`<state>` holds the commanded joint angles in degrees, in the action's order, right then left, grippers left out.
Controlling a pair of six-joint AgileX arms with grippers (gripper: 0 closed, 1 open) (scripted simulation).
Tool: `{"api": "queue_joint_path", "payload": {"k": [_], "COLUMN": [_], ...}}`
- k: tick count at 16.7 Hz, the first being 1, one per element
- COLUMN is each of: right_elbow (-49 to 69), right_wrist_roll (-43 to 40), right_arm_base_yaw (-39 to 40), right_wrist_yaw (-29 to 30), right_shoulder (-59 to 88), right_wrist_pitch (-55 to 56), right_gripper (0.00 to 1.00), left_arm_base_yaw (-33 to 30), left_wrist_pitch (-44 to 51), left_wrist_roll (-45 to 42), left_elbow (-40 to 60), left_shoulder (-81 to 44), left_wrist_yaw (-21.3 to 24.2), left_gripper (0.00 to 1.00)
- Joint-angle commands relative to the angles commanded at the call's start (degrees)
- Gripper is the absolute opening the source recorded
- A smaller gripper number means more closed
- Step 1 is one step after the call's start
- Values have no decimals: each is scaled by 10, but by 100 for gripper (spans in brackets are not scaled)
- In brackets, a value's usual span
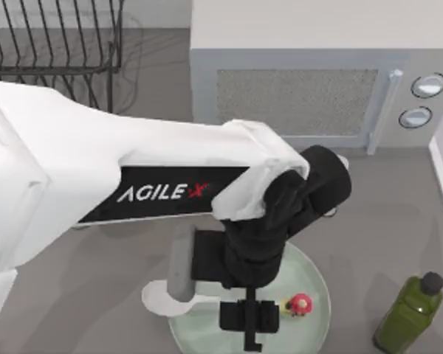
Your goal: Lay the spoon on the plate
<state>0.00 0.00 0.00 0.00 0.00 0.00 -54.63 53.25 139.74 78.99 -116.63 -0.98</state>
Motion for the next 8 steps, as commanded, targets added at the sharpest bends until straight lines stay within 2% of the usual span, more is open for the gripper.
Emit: {"api": "queue_joint_path", "payload": {"k": [2,8], "right_elbow": [0,0], "right_wrist_roll": [0,0], "right_arm_base_yaw": [0,0], "right_wrist_yaw": [0,0], "right_shoulder": [0,0], "right_wrist_pitch": [0,0], "right_gripper": [100,100], "left_arm_base_yaw": [0,0], "left_wrist_pitch": [0,0], "left_wrist_roll": [0,0], "left_elbow": [0,0], "left_shoulder": [0,0], "left_wrist_yaw": [0,0], "left_gripper": [98,100]}}
